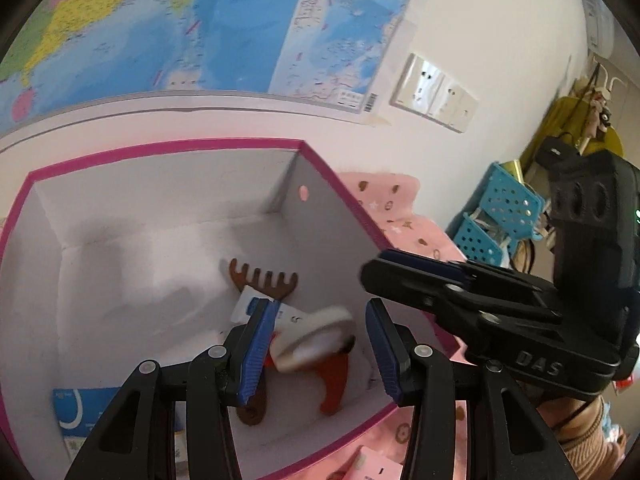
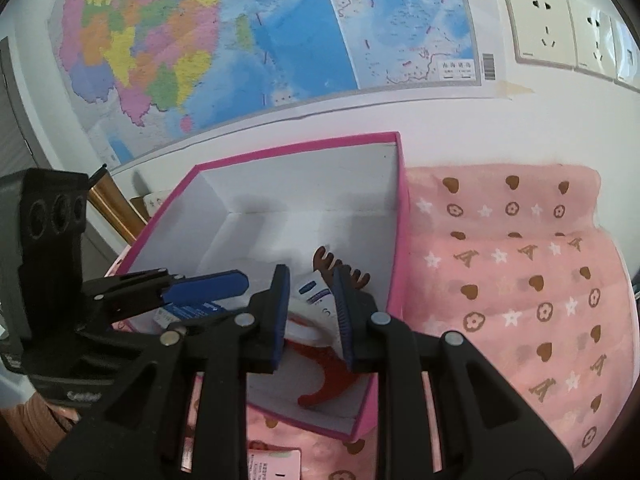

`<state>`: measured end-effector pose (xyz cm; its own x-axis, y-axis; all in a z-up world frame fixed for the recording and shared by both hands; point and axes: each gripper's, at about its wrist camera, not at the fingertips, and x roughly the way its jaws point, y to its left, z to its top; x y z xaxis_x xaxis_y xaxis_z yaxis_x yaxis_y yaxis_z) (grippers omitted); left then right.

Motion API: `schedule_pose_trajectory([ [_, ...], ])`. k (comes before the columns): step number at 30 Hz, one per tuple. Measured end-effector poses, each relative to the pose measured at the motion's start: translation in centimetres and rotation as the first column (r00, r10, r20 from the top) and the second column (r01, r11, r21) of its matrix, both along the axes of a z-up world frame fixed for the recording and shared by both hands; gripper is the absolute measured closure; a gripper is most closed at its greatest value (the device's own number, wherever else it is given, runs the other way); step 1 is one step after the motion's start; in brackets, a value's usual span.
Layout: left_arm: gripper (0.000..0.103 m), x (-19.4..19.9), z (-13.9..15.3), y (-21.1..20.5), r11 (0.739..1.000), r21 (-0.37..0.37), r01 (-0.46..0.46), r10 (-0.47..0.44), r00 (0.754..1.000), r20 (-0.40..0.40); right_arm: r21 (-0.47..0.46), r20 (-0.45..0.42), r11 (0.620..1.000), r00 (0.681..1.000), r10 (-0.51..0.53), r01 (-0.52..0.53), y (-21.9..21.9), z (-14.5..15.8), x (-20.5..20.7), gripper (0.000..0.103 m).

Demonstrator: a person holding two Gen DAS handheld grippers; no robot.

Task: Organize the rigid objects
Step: 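Carry the tape roll into the magenta box and open the right gripper, then move the right gripper to the blue-and-white medicine box on the bed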

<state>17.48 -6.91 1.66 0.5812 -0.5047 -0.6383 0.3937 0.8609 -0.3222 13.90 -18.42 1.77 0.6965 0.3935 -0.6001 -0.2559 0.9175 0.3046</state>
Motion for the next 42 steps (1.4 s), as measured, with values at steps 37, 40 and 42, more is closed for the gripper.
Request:
schedule_pose_trajectory([
  [37,0.041,-14.3,-3.1,12.0,0.971,0.065,-0.232,0.229,0.972,0.053,0.122,-0.041,0.939,0.944,0.328,-0.321,4.7,-2.4,-12.9,0.053],
  [40,0.041,-14.5,-4.2,13.3,0.964,0.066,-0.258,0.257,0.966,0.019,0.116,-0.068,0.908,0.909,0.412,-0.403,7.2,-3.3,-13.9,0.053],
  [42,0.041,-14.9,-4.8,13.9,0.961,0.075,-0.267,0.267,0.964,0.006,0.121,-0.089,0.889,0.887,0.454,-0.442,8.5,-3.9,-14.3,0.053],
])
